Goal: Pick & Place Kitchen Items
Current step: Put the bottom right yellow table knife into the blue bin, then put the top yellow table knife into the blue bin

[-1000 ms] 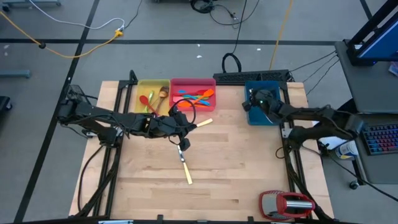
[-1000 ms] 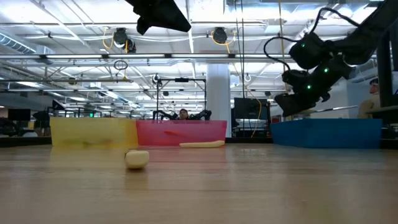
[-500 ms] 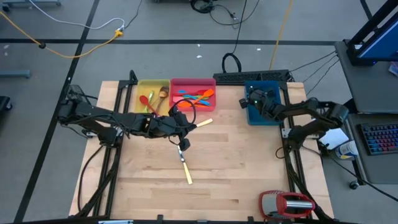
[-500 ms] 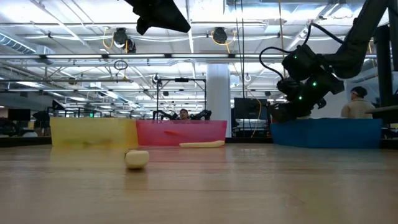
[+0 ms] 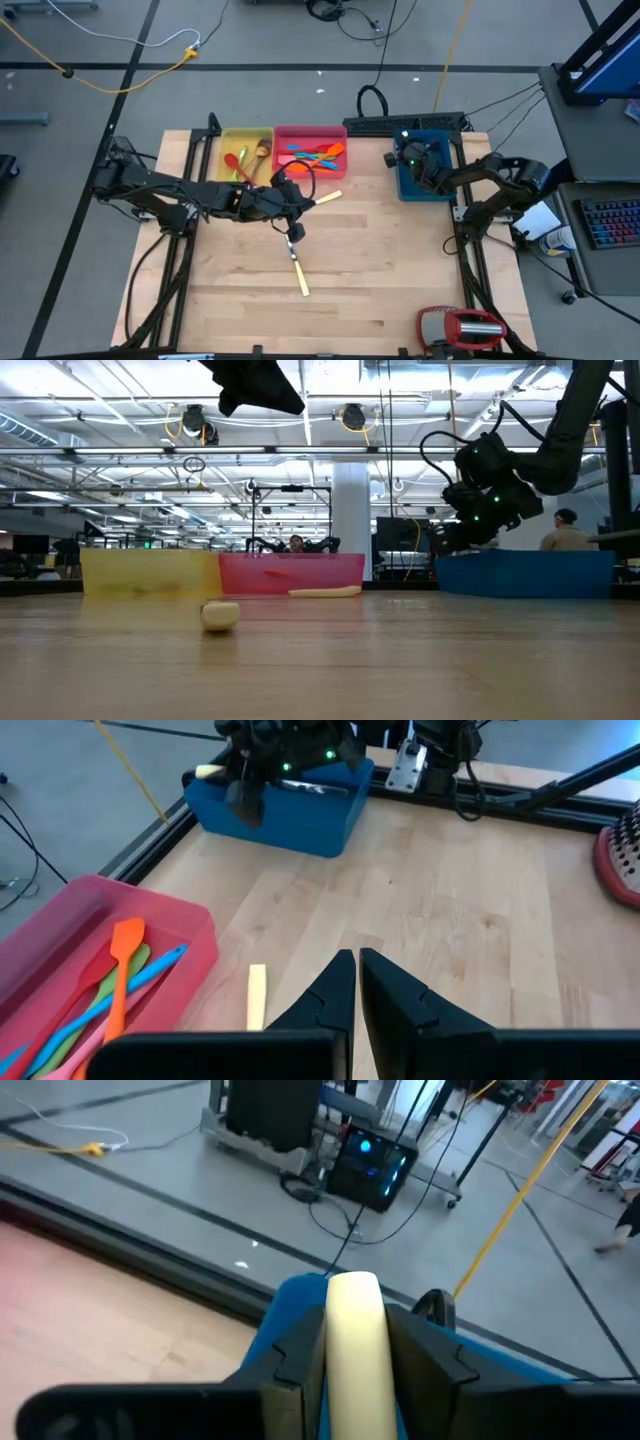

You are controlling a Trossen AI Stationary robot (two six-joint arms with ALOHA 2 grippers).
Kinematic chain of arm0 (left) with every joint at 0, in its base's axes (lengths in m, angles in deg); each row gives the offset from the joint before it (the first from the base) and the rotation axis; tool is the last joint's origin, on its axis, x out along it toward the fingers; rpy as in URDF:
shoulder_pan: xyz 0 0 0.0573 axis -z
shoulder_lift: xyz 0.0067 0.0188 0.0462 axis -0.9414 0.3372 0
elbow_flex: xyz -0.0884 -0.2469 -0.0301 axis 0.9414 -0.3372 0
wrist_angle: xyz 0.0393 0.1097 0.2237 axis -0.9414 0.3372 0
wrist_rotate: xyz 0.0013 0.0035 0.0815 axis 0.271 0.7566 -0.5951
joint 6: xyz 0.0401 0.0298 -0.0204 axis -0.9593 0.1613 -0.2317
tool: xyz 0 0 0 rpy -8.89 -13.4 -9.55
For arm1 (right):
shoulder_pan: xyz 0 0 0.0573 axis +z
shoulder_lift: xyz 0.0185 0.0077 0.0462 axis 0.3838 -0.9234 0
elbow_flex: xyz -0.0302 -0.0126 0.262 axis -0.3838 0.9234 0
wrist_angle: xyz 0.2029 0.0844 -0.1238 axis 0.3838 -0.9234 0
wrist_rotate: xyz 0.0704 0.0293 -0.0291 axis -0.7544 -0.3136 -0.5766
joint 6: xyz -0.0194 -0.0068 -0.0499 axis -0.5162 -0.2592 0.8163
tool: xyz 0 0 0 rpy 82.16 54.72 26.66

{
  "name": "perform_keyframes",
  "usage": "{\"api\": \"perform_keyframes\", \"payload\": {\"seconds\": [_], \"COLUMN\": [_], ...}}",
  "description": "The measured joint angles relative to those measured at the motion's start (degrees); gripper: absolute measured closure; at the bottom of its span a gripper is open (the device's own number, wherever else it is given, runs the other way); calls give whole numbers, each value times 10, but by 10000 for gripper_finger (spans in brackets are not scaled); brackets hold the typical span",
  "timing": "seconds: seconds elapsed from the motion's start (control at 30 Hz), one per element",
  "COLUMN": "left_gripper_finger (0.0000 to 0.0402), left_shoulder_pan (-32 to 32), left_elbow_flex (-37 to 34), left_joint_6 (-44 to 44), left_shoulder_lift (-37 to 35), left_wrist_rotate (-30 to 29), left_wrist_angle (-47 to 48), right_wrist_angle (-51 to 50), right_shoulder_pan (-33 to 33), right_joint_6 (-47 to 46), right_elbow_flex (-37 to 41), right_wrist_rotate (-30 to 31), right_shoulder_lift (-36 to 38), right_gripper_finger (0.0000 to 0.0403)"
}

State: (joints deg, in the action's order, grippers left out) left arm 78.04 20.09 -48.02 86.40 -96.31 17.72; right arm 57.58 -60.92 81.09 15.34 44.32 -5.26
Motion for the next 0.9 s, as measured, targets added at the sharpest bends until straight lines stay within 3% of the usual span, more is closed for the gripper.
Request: {"api": "perform_keyframes", "payload": {"seconds": [0.33,0.57,0.9], "left_gripper_finger": [376,376,376], "left_shoulder_pan": [0,0,0], "left_elbow_flex": [0,0,0], "left_joint_6": [8,10,11], "left_shoulder_lift": [0,0,0], "left_wrist_rotate": [0,0,0], "left_wrist_angle": [19,19,19], "right_wrist_angle": [-91,-96,-94], "right_shoulder_pan": [2,1,2], "right_joint_6": [-19,-49,-44], "right_elbow_flex": [0,0,0], "right_wrist_rotate": [-30,-46,-61], "right_shoulder_lift": [0,0,6], "right_gripper_finger": [298,269,267]}}
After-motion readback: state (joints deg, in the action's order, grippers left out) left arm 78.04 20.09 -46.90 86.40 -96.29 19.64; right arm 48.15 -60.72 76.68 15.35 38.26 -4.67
